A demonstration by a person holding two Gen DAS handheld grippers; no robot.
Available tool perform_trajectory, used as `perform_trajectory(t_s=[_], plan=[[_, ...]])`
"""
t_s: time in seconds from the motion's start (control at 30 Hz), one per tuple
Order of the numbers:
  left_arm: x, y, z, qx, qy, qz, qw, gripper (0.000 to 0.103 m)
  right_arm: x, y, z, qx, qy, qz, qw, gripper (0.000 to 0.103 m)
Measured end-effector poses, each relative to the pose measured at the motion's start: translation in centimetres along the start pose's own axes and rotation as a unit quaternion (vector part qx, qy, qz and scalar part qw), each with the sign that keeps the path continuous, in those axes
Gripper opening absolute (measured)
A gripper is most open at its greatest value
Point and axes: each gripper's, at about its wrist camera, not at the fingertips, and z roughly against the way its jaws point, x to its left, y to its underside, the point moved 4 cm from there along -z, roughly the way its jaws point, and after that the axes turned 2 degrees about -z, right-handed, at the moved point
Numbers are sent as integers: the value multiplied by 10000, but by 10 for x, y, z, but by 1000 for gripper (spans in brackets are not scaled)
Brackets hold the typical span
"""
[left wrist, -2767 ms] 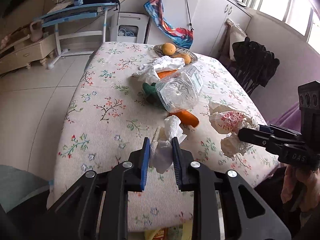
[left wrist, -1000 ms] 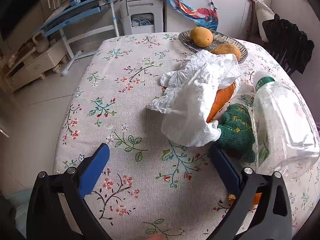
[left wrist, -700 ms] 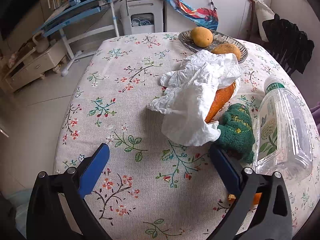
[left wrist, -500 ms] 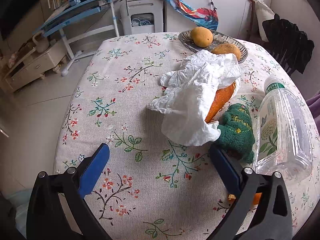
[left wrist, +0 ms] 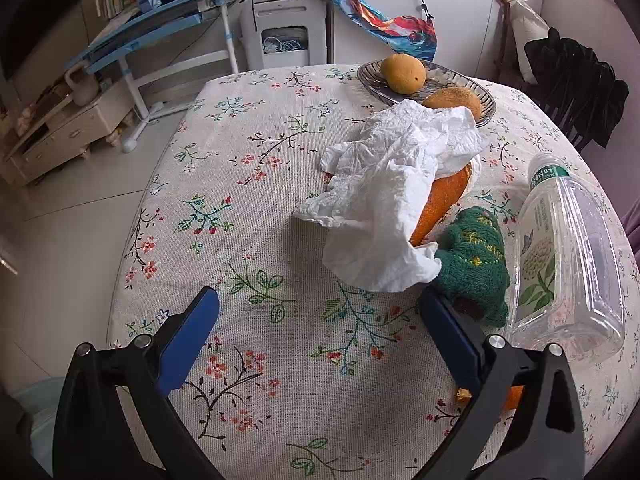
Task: Collect trash
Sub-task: 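Move the left tool to the white plastic bag while the right tool approaches the orange peel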
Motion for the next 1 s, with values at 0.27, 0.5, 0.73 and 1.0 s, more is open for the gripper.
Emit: perform_trajectory(t_s=[0.27,0.5,0.73,1.0], plan=[[0,0,0,3,-3,-1,10000,96,-3,0,-1,0,48,-38,10000,88],[0,0,0,3,-2,-1,10000,96,3,0,-1,-10,-37,83,10000,88],[0,0,0,3,-1,-1,10000,96,1,0,1,-42,-66,26,10000,88],[0,0,0,3,-1,-1,10000,96,8,7,2,14,16,425,9991,88]])
